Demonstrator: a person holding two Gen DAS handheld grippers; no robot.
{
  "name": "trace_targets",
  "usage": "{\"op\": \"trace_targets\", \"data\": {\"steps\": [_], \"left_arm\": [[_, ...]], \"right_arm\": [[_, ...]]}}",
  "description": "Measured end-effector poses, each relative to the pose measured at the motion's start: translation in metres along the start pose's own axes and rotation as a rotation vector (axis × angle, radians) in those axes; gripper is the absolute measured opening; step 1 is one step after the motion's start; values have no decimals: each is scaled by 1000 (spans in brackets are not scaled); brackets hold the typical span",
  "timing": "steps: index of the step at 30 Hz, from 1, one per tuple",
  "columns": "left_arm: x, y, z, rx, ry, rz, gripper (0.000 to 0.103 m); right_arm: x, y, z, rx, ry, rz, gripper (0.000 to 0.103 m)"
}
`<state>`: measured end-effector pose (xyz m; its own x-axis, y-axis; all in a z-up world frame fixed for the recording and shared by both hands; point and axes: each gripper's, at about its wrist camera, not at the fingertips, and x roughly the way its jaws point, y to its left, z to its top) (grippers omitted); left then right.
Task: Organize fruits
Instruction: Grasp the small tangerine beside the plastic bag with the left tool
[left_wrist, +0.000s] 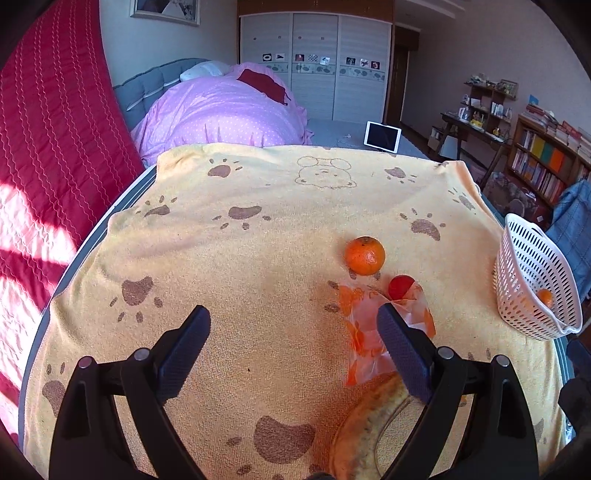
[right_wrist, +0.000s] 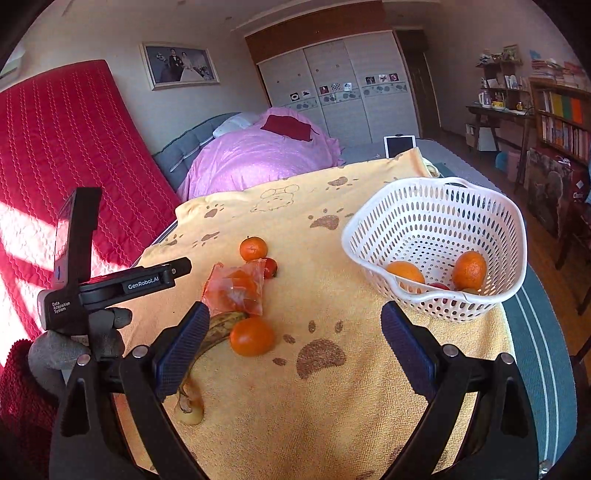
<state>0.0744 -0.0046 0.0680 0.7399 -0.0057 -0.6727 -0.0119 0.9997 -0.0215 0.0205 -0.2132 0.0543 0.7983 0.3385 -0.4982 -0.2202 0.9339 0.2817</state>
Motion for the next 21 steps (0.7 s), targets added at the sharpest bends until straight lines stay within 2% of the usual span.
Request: {"op": "trace_targets", "data": {"steps": [8,12,17,21], "left_arm": [[31,-18,31,58,13,-75,89],[58,-32,40,102,77,-120,79],[86,-45,45,138,155,-176,73],[103,-49,50,145,209,-202,59]], "right_arm": [[10,7,-7,-38,21,15,95],[15,8,-11,-59,39,19,95],[20,9,-15,-66,57,29,95],[23,11,-18,-76,70,29,95]]}}
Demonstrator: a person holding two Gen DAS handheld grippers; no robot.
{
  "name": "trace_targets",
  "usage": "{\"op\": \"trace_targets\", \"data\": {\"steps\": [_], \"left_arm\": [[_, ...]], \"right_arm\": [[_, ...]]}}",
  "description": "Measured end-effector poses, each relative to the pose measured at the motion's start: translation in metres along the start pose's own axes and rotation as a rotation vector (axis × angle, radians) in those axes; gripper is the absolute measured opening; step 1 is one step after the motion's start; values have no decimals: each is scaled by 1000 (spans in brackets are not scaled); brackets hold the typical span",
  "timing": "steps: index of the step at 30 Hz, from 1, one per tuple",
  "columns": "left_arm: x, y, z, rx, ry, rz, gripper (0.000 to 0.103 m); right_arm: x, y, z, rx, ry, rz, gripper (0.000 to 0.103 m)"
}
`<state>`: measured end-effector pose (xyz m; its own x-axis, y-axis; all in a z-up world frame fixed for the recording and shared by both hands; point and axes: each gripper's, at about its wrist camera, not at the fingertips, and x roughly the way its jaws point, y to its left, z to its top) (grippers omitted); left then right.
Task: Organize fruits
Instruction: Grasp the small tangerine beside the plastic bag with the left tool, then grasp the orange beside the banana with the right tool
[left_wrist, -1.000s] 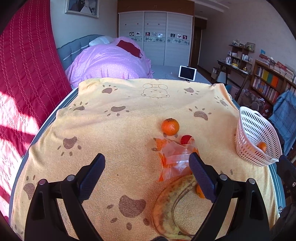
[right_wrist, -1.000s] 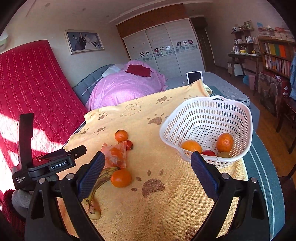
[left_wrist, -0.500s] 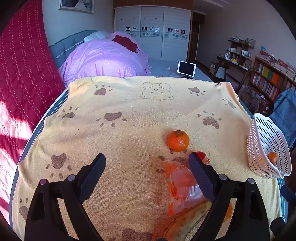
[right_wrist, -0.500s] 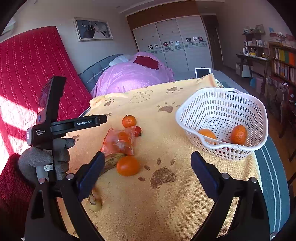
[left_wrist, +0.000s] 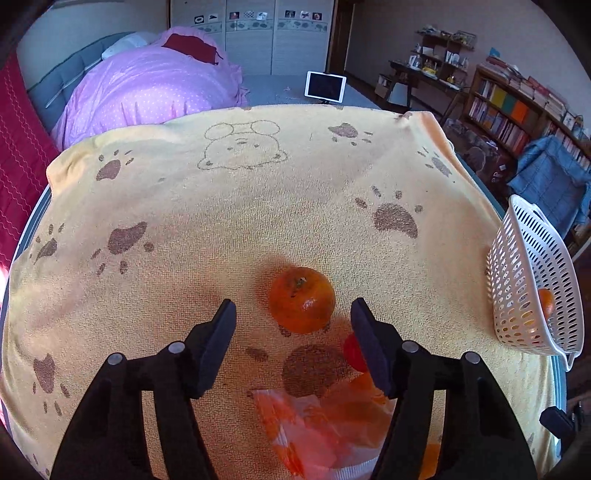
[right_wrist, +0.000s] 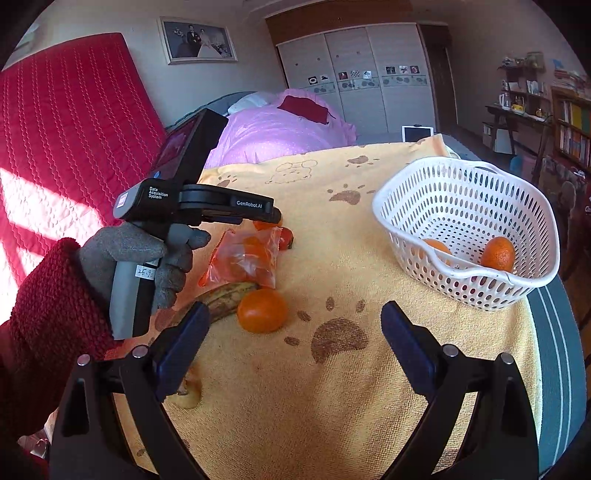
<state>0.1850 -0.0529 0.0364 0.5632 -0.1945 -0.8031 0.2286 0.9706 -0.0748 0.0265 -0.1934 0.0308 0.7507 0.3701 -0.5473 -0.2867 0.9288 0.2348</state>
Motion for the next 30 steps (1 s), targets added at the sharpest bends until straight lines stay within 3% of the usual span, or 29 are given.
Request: {"op": "trace_targets", "data": {"steps": [8,12,16,23,30], "left_arm": [[16,16,7,-76,65,-124,40],[14,20,6,-97,55,-149,40],[2,23,4,-122,16,-194,39],[-35,29,5,-107,-101,-187,39],[-48,44,6,-153,-135,-191,40]], "right_arm": [[5,-2,-3,0,16,-2,95],[10,-6,-3,16,40,-3,94],[19,-5,-2,12,98,12,81],[41,2,4,3,215,32,66],[66,23,12,-43,264,22,66]]}}
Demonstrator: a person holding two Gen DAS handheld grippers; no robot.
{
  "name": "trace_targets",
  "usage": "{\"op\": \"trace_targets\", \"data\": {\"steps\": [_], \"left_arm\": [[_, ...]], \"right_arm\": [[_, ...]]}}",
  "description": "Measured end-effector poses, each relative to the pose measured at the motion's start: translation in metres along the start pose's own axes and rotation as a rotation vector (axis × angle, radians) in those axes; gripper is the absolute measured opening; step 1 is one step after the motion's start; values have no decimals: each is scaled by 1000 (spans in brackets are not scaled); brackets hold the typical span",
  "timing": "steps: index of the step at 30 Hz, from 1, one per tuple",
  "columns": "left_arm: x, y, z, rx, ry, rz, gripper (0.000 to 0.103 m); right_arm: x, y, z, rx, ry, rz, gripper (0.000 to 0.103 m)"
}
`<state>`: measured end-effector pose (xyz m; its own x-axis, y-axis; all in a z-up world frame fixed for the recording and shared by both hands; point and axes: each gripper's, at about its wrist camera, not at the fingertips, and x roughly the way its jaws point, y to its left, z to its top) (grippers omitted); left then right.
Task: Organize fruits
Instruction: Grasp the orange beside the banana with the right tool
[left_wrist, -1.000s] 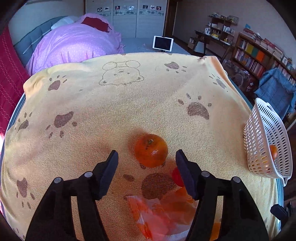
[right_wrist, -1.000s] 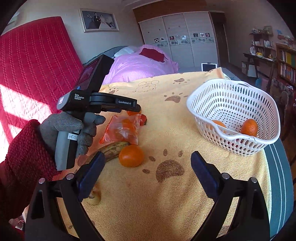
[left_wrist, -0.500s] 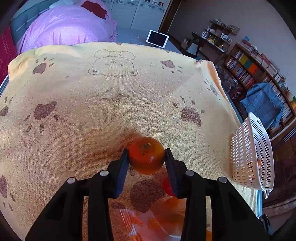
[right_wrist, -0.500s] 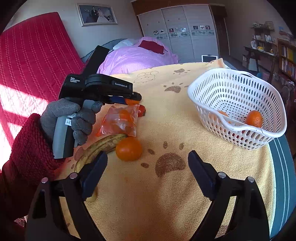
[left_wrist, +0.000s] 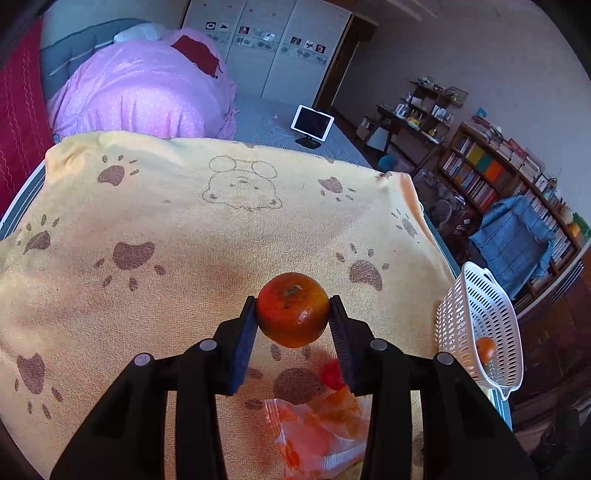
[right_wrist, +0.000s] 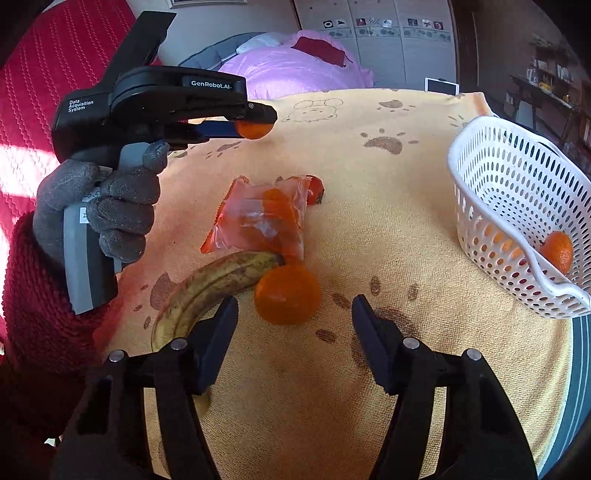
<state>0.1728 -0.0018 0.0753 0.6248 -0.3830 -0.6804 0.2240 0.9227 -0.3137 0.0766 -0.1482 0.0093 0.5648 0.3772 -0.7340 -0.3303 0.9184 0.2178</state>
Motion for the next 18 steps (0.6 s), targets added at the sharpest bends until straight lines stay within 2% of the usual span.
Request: {"op": "trace_targets", "data": {"steps": [6,8,10,18], "left_arm": [[-3,5,1,-21,-8,1,40],[-4,2,1,-16,-14,4,40],[-6,0,1,-11,-21,2,39],[-10,-8,-2,9,-29,-13,40]], "right_arm": [[21,6,6,-6,35,-16,56],[25,5,5,12,48,-15,47],[24,3,4,26,42,-18,44],[5,1,4,73,1,-23,44]]}}
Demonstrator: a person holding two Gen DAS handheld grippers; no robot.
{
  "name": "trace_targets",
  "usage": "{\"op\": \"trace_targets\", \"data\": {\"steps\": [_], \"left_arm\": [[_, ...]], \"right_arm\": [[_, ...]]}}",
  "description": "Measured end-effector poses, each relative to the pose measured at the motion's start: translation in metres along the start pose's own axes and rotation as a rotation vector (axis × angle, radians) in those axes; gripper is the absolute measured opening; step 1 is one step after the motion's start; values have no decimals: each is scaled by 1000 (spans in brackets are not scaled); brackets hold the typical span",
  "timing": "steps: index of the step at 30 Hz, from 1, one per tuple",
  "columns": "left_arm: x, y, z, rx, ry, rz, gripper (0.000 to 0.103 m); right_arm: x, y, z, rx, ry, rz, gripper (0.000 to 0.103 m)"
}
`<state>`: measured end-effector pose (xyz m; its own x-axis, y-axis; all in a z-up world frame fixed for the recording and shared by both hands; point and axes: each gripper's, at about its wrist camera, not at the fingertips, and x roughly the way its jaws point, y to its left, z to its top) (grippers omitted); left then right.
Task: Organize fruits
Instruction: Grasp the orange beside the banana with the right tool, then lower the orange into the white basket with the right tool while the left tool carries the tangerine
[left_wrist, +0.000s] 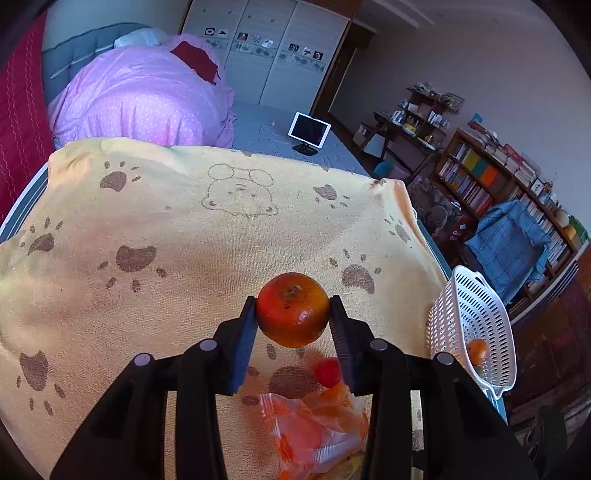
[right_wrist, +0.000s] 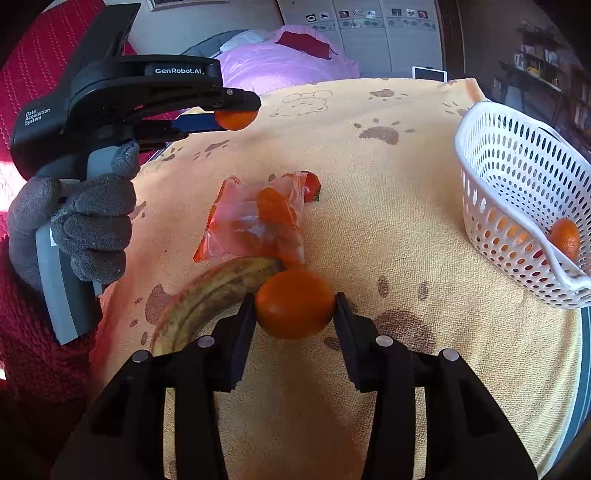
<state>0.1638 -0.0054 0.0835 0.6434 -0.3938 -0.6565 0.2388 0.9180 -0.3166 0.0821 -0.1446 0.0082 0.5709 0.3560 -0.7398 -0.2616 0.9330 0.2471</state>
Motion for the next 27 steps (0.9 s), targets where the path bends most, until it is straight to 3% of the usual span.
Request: {"op": "trace_targets", "data": {"steps": [6,16,20,27], "left_arm": [[-5,-4,1,5,-14,-10,40],[-10,-11,0,22,-23,-24,40],[-10,-14,-1,30,-23,-25,40],[-9,-19,-2,43,-24,-27,40]], "right_arm": [[-39,-13,10,52,-102,-33,44],[-94,-67,26,191,-262,-171,44],[-104,-92,26,235,-286,-244,44],[-102,-116,24,290,-281,-295,44]]}}
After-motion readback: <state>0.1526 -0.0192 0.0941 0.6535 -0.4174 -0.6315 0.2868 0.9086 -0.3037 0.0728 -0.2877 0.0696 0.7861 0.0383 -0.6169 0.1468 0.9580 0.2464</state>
